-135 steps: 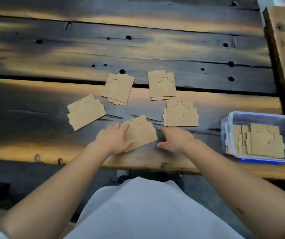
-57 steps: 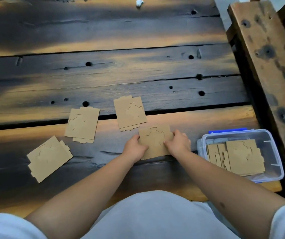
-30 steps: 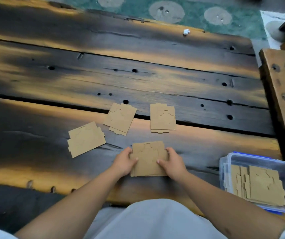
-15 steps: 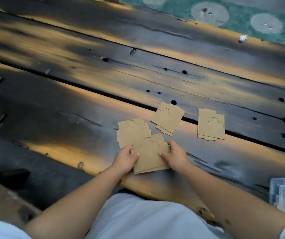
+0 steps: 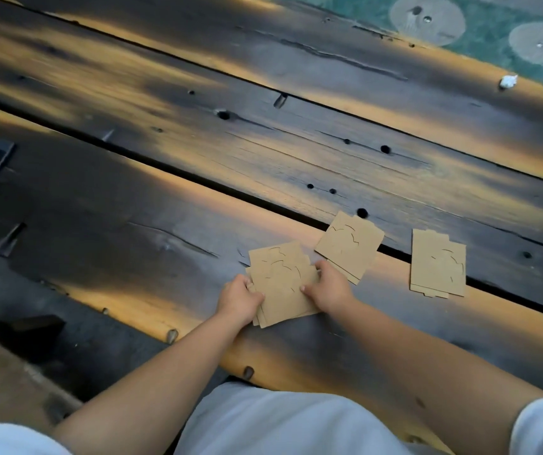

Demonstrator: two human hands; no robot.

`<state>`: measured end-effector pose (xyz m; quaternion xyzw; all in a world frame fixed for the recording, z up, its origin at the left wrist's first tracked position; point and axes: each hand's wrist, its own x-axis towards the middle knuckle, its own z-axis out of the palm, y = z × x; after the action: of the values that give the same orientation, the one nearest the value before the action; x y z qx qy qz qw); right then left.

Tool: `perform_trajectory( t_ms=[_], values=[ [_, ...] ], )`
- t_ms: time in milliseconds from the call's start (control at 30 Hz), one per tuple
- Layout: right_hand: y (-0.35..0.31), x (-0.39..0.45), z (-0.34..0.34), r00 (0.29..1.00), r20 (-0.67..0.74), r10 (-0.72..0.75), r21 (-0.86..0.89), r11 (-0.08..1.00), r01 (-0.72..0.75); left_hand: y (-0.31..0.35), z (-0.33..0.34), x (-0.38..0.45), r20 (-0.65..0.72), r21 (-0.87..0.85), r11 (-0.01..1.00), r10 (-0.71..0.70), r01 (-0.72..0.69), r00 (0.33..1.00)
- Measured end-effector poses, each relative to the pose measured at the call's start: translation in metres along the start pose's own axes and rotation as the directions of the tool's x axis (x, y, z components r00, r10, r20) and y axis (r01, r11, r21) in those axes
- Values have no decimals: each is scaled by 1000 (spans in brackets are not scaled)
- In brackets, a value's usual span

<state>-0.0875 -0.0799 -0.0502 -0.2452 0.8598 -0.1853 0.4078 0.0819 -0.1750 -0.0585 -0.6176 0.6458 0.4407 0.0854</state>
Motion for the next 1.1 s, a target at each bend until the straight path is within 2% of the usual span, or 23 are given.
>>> perform_trajectory(
  t_ms=[100, 233, 500, 700, 867, 1033, 1100],
  values=[
    [-3, 12, 3, 1000, -21, 20, -55, 998, -21, 9, 1, 9, -44, 12, 999, -39, 40, 998],
    [-3, 26, 9, 996, -20, 92, -34, 995, -92, 14, 4, 17, -67, 51, 997, -52, 56, 996],
    [-7, 37, 16, 993, -43, 114, -22, 993, -115, 15, 4, 27, -39, 95, 992, -80, 83, 996],
    [-3, 28, 14, 997, 21, 78, -47, 996, -77, 18, -1, 28, -42, 122, 989, -76, 80, 996],
    [10, 6, 12, 999, -16, 38, -9, 999, -38, 19, -2, 16, -54, 240, 971, 36, -22, 998],
    [26, -18, 14, 1000, -7, 23, 59, 998, -22, 24, -2, 1, 48, 208, 973, 87, -95, 995],
    [33, -29, 13, 999, -42, -6, 87, 996, 10, 27, 0, -8, 59, 234, 958, 157, -167, 986]
  ],
)
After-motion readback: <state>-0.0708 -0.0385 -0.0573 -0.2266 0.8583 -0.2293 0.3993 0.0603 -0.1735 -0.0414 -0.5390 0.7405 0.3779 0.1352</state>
